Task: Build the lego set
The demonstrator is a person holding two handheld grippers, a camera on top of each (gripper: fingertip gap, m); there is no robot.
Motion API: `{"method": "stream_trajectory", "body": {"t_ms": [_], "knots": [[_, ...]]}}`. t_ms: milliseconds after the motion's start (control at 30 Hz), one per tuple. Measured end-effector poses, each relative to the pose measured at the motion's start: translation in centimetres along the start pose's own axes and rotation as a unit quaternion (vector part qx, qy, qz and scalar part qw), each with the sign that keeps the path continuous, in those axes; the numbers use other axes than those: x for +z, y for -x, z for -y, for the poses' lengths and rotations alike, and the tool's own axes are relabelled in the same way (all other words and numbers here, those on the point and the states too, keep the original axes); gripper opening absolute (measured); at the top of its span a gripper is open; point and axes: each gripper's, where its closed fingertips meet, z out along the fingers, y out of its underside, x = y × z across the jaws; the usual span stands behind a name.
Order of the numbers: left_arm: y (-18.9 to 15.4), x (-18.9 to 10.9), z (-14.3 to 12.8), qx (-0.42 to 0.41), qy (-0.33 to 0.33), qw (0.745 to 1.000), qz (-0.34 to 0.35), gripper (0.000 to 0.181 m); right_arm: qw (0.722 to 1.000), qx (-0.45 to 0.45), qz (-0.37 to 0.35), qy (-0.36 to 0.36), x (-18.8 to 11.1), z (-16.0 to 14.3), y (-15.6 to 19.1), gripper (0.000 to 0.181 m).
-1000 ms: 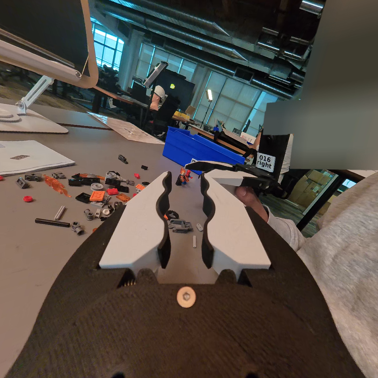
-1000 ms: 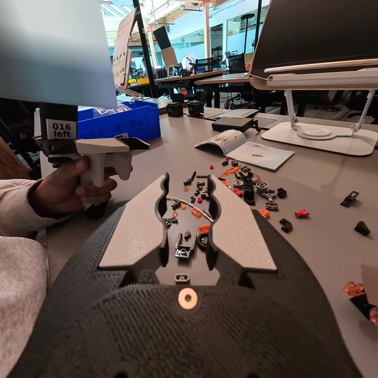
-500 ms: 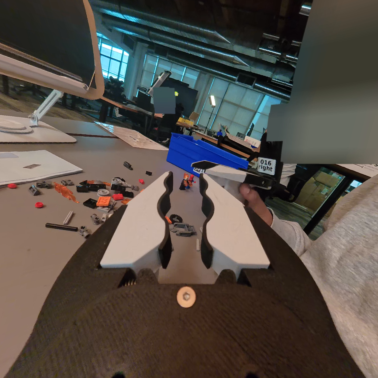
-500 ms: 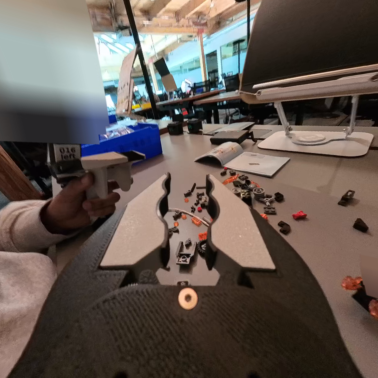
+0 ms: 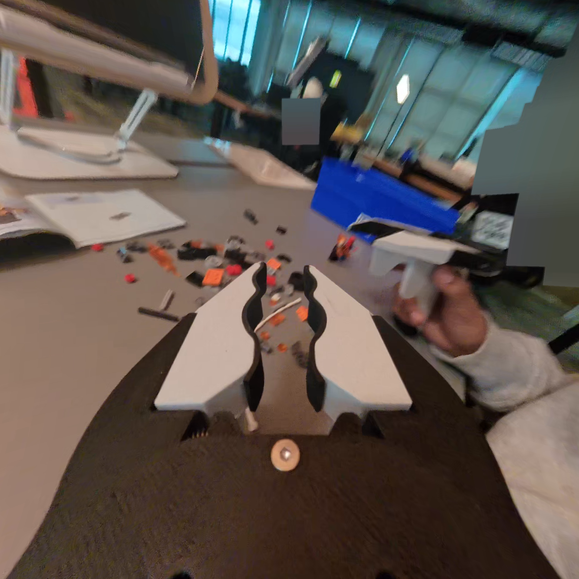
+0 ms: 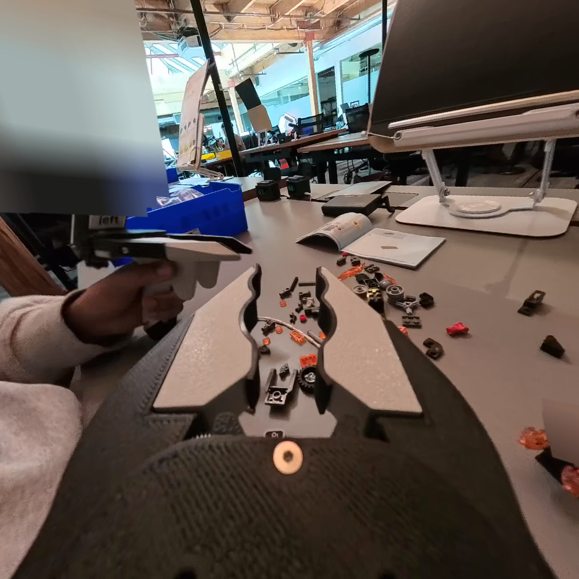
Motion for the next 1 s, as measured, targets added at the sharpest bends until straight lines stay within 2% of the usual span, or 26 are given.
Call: {"method": "stream_trajectory", "body": {"t_ms": [100,133,200,300,367,467,567,633,667,800,1000], "knots": [[2.3,1.8,-2.5,0.048,0.136,0.989,0.043,0.028,1.0,-0.019,-0.001,0.006,0.1,-0.2,0.4,0.031],[3.4,2.4,-2.8,0.066,0.163,0.982,0.061,0.03,1.0,-0.022,0.0,0.009,0.2,-0.3,0.5,0.032],[5.3,3.7,-2.9,0.095,0.196,0.972,0.089,0.036,0.999,-0.031,0.001,0.01,0.2,-0.3,0.7,0.031],[6.0,5.7,-3.8,0.09,0.25,0.962,0.069,0.045,0.999,-0.041,0.002,0.006,0.1,-0.2,1.0,0.03],[6.2,6.8,-4.8,0.091,0.285,0.952,0.057,0.045,0.999,-0.039,0.007,0.001,-0.1,-0.1,1.2,0.03],[7.3,7.5,-6.1,0.102,0.326,0.937,0.075,0.042,1.0,-0.026,0.013,-0.01,-0.5,0.1,1.3,0.03],[7.4,7.9,-6.1,0.086,0.328,0.938,0.075,0.027,1.0,-0.003,0.019,-0.022,-0.8,0.5,1.1,0.03],[7.2,7.9,-6.2,0.08,0.33,0.939,0.064,0.025,0.999,0.012,0.022,-0.03,-1.0,0.7,0.9,0.03],[7.1,7.8,-6.0,0.079,0.324,0.941,0.062,0.014,0.999,0.018,0.023,-0.033,-1.1,0.8,0.8,0.03],[7.1,7.5,-4.9,0.069,0.288,0.953,0.056,0.014,0.999,0.028,0.026,-0.033,-1.1,0.8,0.7,0.031],[8.9,6.4,-3.2,0.037,0.249,0.965,0.074,0.014,0.999,0.023,0.028,-0.025,-0.7,0.6,0.8,0.031]]}}
